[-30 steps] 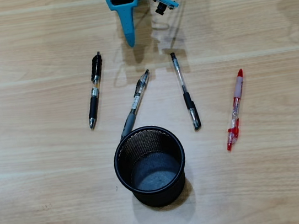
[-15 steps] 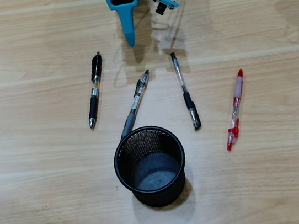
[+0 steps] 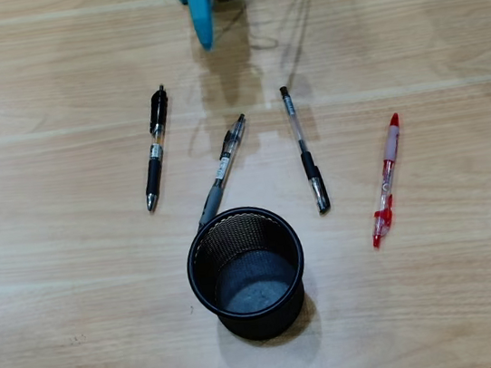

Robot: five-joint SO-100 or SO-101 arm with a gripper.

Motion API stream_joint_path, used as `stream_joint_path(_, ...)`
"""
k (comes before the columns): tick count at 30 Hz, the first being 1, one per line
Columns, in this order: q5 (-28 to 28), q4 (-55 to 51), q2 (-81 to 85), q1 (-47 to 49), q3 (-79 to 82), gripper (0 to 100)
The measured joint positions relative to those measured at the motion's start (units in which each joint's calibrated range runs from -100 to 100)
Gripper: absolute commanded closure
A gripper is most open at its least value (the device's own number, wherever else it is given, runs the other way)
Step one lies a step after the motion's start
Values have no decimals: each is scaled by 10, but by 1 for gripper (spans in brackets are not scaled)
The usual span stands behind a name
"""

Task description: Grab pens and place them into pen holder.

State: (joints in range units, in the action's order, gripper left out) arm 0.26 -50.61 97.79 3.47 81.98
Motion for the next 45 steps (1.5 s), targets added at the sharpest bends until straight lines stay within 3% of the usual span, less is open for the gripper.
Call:
stream_joint_path(6, 1, -99, 8, 0, -101, 98)
stream_joint_path(10, 37, -121, 9, 0, -115, 98)
stream_joint_path(14, 125, -122, 9, 0, -115, 98)
stream_joint_path(22, 352, -125, 9, 0, -103, 98)
stream_joint_path(28, 494, -216, 9, 0, -87, 97)
stream_joint_path(32, 513, -266, 9, 0, -87, 97)
stream_joint_path(45, 518, -273, -74, -23, -167, 97)
